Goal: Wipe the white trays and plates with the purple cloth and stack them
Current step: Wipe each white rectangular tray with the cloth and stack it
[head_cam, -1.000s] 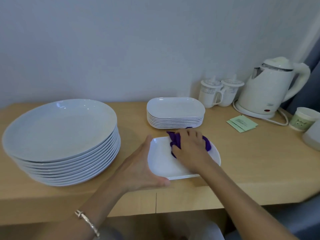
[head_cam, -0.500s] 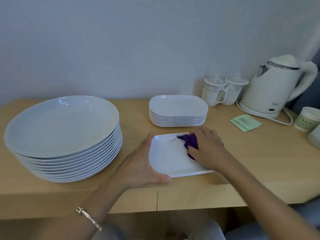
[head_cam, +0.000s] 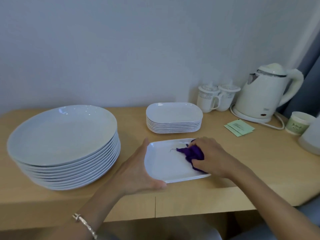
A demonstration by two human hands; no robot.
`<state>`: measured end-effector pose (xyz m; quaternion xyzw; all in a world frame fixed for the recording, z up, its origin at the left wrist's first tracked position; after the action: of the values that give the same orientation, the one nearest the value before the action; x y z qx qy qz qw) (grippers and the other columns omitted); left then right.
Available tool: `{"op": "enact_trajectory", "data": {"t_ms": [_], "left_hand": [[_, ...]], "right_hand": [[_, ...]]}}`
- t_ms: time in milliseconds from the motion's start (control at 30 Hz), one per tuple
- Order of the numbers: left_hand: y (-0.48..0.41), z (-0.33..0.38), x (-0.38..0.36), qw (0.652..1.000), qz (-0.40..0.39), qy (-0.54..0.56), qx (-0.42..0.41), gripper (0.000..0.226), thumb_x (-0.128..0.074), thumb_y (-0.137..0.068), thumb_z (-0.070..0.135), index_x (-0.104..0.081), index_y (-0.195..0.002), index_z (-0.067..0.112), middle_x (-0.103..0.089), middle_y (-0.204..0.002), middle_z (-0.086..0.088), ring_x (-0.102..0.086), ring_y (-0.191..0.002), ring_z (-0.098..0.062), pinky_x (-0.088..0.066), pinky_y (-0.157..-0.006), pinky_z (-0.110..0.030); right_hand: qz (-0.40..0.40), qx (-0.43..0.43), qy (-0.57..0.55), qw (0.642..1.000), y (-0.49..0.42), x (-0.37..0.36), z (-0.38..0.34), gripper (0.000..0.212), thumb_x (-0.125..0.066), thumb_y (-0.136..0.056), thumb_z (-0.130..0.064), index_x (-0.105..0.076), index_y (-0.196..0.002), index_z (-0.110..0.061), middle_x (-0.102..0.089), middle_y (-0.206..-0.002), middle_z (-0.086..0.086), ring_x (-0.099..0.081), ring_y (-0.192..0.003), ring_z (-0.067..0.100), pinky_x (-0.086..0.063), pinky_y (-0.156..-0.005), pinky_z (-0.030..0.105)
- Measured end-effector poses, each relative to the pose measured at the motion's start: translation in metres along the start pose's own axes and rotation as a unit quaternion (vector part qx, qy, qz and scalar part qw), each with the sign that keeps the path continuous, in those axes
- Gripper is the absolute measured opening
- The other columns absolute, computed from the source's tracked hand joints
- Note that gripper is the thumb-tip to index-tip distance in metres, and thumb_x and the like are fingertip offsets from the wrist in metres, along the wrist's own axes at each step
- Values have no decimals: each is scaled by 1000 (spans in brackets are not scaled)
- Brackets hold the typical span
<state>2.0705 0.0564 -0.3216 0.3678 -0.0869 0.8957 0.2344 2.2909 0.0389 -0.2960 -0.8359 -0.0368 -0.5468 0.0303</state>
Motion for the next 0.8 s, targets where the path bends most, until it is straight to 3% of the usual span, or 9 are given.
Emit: {"op": "enact_trajectory", "data": {"t_ms": [67, 167, 267, 333, 400, 467, 533, 667, 800], "left_hand": [[3, 7, 2, 1000, 4, -3, -12, 136, -81, -41, 60, 5, -145, 45, -15, -110, 54, -32, -117, 10, -36, -91, -17], [2, 13, -1, 1000, 5, -1, -20, 99, -87, -48, 45, -12, -108, 72, -33, -108, 48, -43, -101, 18, -47, -87, -22], [0, 5, -1, 1000, 9, 16, -12, 138, -86, -37, 58, 5, -140, 53, -29, -124, 45, -41, -114, 16, -43, -99, -22], [0, -3, -3, 1000, 2, 13, 9, 155, -84, -31, 65, 21, -143, 43, -15, -133, 45, -32, -123, 16, -36, -101, -15], [3, 0, -2, 1000, 0, 8, -1, 145, -84, -33, 62, 19, -135, 56, -14, -125, 52, -35, -116, 19, -36, -96, -12], [3, 7, -1, 999, 2, -17, -29, 114, -82, -40, 57, -2, -119, 72, -31, -115, 48, -43, -108, 14, -41, -92, -17], [4, 14, 2, 996, 6, -69, -53, 95, -78, -48, 60, -21, -124, 60, -36, -124, 37, -43, -116, 6, -45, -94, -26], [5, 10, -1, 969, -8, -243, -31, 109, -58, -62, 75, -5, -149, 36, -4, -154, 19, -12, -141, -8, -23, -112, -26], [11, 23, -3, 937, 29, -345, -54, 98, -50, -71, 73, -10, -150, 31, -12, -154, 4, -15, -137, -19, -16, -112, -28]], "right_hand": [[70, -46, 63, 995, -16, -3, -1, 37, -57, -85, -33, -47, -120, -25, -42, -121, -4, -34, -117, 21, -30, -94, 29], [106, -64, 55, 991, -36, -30, -40, 44, -52, -89, -34, -42, -128, -17, -39, -132, 7, -32, -122, 28, -30, -99, 36], [40, 46, -29, 998, -30, -56, -90, 47, -53, -89, -31, -39, -132, -17, -40, -132, 6, -33, -121, 27, -30, -102, 36], [-18, 107, -109, 988, -13, -56, -101, 38, -57, -85, -30, -48, -122, -24, -48, -121, -3, -41, -113, 19, -36, -98, 35], [-62, 128, -150, 978, 2, -43, -89, 24, -62, -78, -31, -56, -101, -27, -55, -100, -10, -51, -95, 11, -47, -85, 36], [-80, 93, -130, 984, 12, -25, -59, 24, -64, -76, -31, -58, -99, -28, -57, -96, -10, -55, -90, 8, -49, -82, 35], [-63, 33, -94, 993, 19, -5, -25, 31, -66, -76, -28, -58, -106, -31, -54, -104, -13, -52, -95, 5, -48, -84, 27], [19, -7, -8, 1000, 15, 20, 8, 38, -64, -77, -23, -56, -113, -29, -47, -109, -9, -37, -108, 11, -37, -88, 23], [155, -6, -120, 981, 14, 42, 1, 23, -68, -72, -12, -64, -93, -21, -57, -94, -6, -54, -95, 14, -48, -77, 24]]}}
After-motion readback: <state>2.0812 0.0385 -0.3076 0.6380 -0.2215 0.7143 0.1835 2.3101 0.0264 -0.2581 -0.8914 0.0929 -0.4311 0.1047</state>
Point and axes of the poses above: each hand's wrist, its own y-axis away from the middle knuckle, its own x-axis out of the back of the hand, z = x × y, the point moved 5 cm from there along -y, towards the middle knuckle
